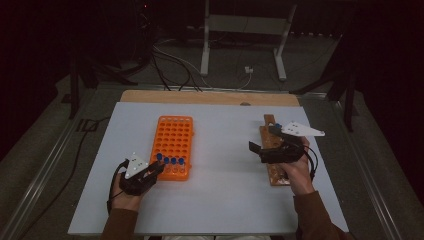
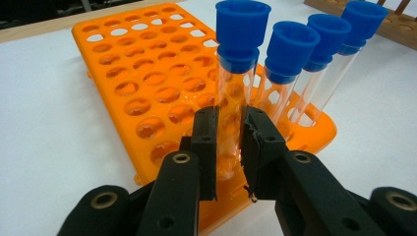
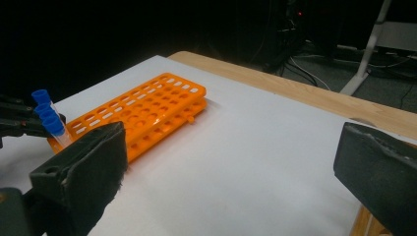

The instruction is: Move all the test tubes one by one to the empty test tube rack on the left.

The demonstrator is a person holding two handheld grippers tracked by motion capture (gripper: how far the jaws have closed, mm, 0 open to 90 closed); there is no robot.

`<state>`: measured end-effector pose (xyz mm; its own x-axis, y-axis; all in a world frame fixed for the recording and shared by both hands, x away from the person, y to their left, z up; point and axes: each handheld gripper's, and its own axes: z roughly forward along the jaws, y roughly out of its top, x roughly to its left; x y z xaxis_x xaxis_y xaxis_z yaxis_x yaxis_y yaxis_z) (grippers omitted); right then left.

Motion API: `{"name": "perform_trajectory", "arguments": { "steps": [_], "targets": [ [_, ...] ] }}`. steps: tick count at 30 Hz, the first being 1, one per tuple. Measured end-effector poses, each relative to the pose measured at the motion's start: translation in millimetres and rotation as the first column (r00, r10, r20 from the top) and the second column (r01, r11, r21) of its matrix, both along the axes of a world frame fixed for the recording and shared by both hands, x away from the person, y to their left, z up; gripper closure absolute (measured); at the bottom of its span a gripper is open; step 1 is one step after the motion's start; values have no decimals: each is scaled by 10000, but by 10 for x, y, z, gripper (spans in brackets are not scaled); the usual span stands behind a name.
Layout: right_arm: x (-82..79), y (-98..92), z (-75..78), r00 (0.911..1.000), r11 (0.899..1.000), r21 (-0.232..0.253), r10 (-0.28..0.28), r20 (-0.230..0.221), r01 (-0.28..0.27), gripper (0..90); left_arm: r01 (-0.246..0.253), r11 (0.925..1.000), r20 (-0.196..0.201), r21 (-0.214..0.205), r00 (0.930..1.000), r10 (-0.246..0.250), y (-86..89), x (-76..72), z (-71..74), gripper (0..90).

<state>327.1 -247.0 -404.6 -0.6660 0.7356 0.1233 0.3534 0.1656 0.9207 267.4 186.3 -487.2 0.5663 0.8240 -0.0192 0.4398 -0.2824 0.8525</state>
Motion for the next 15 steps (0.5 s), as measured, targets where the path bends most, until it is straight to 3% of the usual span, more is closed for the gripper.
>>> {"name": "perform_trajectory", "arguments": {
  "steps": [15],
  "targets": [
    [-2, -6, -2, 10000, 10000, 0, 25, 3, -25, 0, -17, 9999, -179, 164, 9998, 20, 3, -13, -7, 782]
  ]
}}
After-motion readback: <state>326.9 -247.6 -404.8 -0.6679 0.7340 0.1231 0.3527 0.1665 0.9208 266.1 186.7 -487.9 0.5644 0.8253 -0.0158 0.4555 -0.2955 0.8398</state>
